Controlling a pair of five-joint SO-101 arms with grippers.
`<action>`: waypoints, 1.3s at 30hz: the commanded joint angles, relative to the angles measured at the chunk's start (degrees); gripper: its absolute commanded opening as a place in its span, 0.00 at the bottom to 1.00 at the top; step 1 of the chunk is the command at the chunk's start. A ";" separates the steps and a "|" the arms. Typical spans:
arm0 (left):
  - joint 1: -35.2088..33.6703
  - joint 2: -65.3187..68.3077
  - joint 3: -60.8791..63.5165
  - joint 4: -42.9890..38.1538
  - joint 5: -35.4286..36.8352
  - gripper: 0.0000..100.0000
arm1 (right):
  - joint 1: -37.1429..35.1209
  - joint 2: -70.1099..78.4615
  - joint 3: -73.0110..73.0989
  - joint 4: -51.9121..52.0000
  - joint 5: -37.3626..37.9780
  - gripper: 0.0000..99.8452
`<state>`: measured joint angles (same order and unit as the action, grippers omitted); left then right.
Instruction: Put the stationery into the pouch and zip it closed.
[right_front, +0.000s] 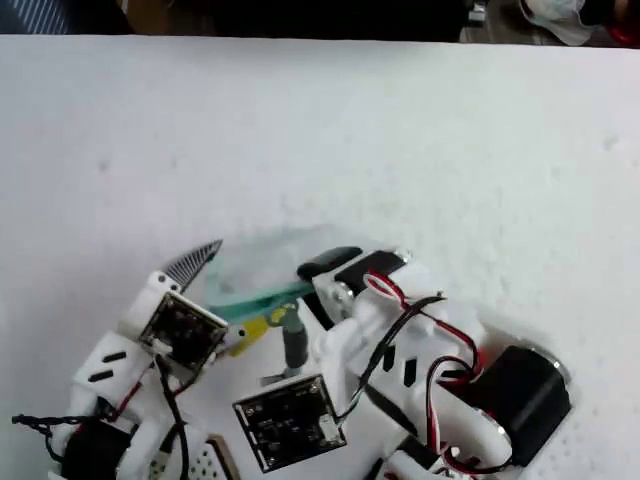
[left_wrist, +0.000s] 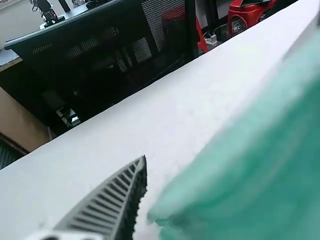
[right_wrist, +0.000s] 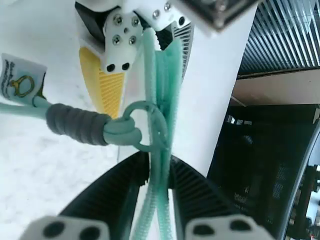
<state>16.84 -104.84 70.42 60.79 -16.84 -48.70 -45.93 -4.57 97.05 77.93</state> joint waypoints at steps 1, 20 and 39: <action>3.74 0.40 -0.53 -1.93 -0.26 0.38 | -1.45 0.13 -2.81 1.27 0.79 0.02; 12.18 0.31 -5.80 -1.49 3.34 0.04 | 1.54 3.65 -2.90 1.01 0.18 0.02; 11.47 0.31 9.14 -21.80 3.43 0.02 | 16.13 3.56 -2.81 -5.58 -13.01 0.27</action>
<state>29.85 -103.78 76.31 46.73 -14.29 -35.96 -42.42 -5.98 94.42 66.42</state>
